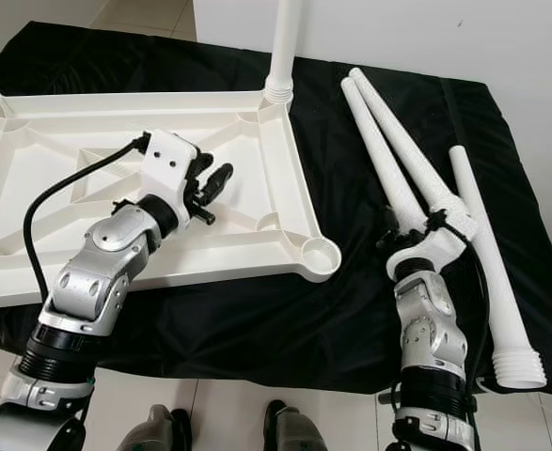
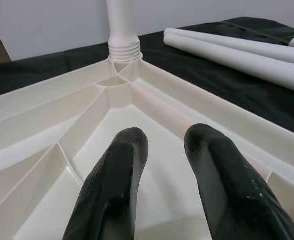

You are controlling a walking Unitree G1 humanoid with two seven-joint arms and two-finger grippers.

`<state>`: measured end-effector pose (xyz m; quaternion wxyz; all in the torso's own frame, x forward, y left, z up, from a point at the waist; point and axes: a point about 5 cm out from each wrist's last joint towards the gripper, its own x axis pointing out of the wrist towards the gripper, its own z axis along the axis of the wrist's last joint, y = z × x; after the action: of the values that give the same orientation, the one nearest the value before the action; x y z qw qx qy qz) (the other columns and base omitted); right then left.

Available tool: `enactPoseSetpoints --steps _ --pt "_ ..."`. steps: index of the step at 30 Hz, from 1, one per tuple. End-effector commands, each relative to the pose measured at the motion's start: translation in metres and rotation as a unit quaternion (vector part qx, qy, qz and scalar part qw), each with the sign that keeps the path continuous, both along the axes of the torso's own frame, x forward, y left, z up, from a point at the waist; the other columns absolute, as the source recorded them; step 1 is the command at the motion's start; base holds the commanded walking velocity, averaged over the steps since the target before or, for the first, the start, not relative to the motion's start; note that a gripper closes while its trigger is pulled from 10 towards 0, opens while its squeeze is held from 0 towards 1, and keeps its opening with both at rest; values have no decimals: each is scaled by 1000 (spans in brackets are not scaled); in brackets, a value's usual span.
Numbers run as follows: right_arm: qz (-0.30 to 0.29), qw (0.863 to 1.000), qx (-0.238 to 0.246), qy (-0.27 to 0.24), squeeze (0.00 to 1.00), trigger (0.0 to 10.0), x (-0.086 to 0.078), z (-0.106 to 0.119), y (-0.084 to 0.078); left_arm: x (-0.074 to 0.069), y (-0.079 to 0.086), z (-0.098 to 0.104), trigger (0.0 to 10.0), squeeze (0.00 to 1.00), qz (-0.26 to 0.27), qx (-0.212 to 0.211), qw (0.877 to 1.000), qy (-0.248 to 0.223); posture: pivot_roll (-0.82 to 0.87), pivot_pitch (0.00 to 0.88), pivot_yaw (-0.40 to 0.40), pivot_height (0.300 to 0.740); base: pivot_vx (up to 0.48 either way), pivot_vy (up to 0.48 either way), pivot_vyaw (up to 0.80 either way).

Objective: Building children table

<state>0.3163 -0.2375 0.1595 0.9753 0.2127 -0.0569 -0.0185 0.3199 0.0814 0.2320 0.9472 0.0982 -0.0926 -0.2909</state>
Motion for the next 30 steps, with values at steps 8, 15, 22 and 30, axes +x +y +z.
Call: enactPoseSetpoints --steps 8,15,22,30 --pt "44 999 -19 -14 0 0 2 1 4 6 -2 -1 10000 0 13 -18 1000 6 -9 212 -92 740 0 0 0" --pt "52 997 -35 -51 0 10000 4 16 10 6 -5 4 10000 0 23 -39 999 7 0 205 -89 740 0 0 0" --pt "27 995 -45 -86 0 10000 3 30 8 5 -11 6 10000 0 19 -43 999 6 1 205 -85 740 0 0 0" --pt "-65 988 -46 -132 0 10000 -7 47 -3 7 -13 8 10000 0 18 -47 999 5 0 198 -75 740 0 0 0"
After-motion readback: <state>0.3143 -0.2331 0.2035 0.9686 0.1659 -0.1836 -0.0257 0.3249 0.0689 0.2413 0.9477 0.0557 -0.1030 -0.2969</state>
